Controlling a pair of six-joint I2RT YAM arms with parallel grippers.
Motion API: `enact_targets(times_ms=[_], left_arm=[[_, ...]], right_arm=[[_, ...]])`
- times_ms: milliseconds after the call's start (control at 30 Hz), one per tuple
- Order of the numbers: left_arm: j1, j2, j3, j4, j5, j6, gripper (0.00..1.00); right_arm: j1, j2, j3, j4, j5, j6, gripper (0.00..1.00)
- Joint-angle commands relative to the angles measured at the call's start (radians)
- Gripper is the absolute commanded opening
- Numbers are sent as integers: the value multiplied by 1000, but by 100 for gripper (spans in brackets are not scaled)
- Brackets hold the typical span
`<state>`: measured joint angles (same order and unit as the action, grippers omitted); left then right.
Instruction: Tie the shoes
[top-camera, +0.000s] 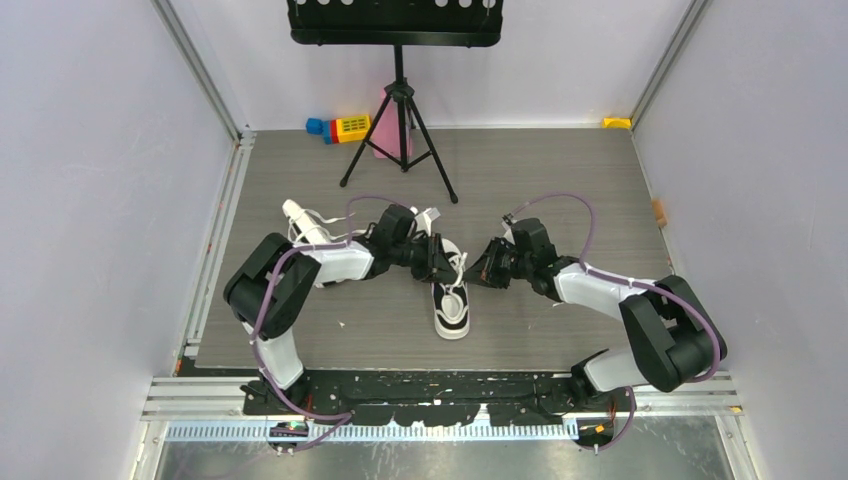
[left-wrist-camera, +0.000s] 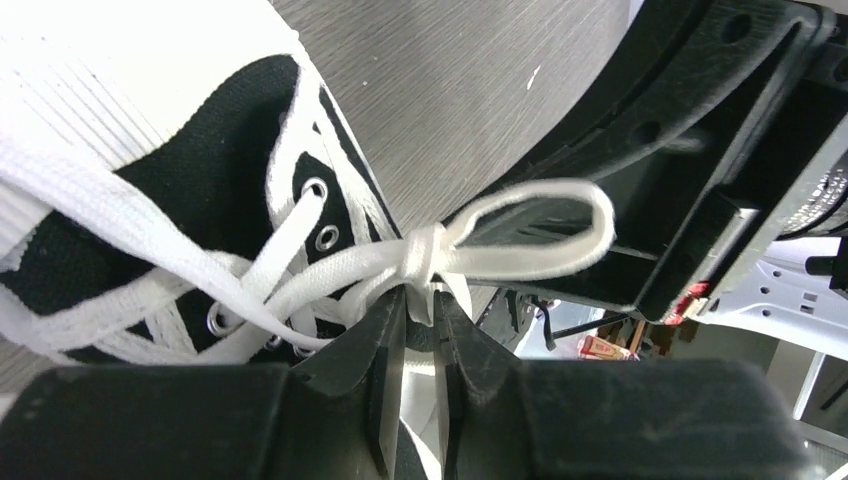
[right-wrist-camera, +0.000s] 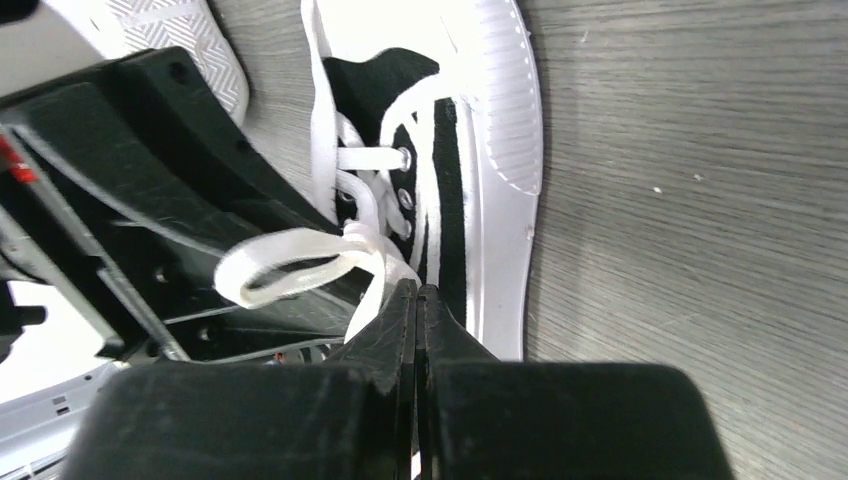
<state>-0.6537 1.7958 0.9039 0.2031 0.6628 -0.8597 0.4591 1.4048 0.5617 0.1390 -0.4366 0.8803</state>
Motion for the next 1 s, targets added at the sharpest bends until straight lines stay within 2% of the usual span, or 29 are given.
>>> enact_targets(times_ms=[0,167,367,567,833,967], left_arm=[[-4,-79,13,-87,-32,48,18],[-3,-134,50,-239,-76,98,17],[-4,-203,85,-393,-148,172,24],[-6,-251,190,-536,-214,304,34],[-19,-194,315,-571,-271,409,50],[-34,-162,351,-562,-276,414,52]], right_arm=[[7,-29,53,-66,28,-60,0],[13,-25,53,-58,19,-59,0],[18,-27,75,-73,16,-72,0],[25,-28,99,-93,17,-87,0],[34,-20,118,-104,18,-92,0],[38,-18,122,-111,21,-96,0]])
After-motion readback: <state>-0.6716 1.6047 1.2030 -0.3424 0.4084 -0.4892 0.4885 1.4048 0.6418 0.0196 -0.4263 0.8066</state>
